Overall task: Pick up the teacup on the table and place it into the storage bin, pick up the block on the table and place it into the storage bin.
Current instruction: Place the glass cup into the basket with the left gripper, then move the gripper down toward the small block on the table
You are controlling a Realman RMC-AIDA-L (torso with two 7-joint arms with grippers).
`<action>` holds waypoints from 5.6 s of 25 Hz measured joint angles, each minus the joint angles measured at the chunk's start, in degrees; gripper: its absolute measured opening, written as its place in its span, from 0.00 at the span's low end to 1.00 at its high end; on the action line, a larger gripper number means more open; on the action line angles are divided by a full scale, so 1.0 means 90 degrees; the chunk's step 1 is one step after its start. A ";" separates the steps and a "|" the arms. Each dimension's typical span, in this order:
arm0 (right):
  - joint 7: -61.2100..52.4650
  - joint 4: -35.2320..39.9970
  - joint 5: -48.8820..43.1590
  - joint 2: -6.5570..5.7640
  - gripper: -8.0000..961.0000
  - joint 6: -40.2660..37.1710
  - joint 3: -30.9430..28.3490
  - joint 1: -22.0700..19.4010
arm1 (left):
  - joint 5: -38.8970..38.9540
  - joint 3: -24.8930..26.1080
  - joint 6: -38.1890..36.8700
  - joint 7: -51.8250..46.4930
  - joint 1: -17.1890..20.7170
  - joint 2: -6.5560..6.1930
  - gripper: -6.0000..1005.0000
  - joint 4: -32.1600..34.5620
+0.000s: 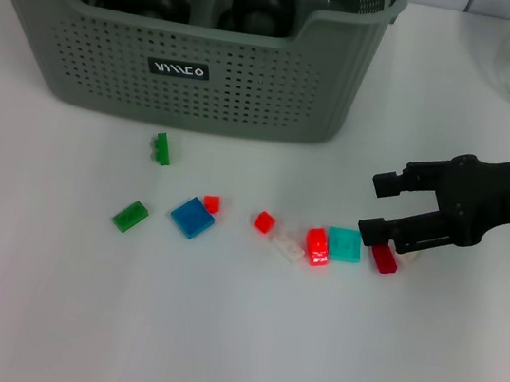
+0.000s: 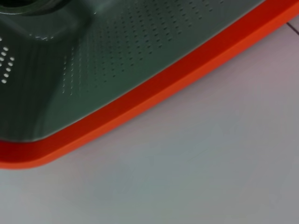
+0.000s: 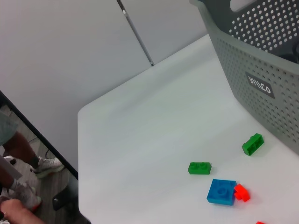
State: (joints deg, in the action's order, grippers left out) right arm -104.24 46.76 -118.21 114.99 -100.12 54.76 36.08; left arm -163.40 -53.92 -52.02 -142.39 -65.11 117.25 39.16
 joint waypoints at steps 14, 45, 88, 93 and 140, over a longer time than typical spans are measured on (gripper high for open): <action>0.0000 0.0000 0.0000 0.0007 0.95 0.0012 0.0015 -0.0049 | -0.0031 -0.0169 0.0199 -0.0008 0.0081 0.0001 0.06 -0.0248; 0.0125 0.0000 0.0000 -0.0064 0.95 0.0011 -0.0001 -0.0064 | 0.0433 0.0175 -0.0689 0.0009 0.1117 0.0347 0.67 0.2459; -0.0660 0.1155 -0.3454 0.0530 0.95 0.0652 -0.0170 0.0415 | 0.5390 0.1215 -0.5410 0.8631 0.5108 0.0771 0.86 0.1442; -0.0641 0.1106 -0.3534 0.0566 0.95 0.0839 0.0206 0.0440 | 0.5427 0.1237 -0.5337 0.8639 0.5059 0.0786 0.86 0.1394; -0.1203 0.0676 -0.3682 0.0588 0.73 0.1766 0.1820 0.0638 | 0.4853 0.1298 -0.4396 0.8517 0.5105 0.0771 0.86 0.1332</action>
State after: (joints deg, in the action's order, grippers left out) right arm -115.07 52.84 -151.35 120.28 -84.22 71.14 41.82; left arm -119.72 -42.24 -91.58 -65.74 -19.16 124.19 51.15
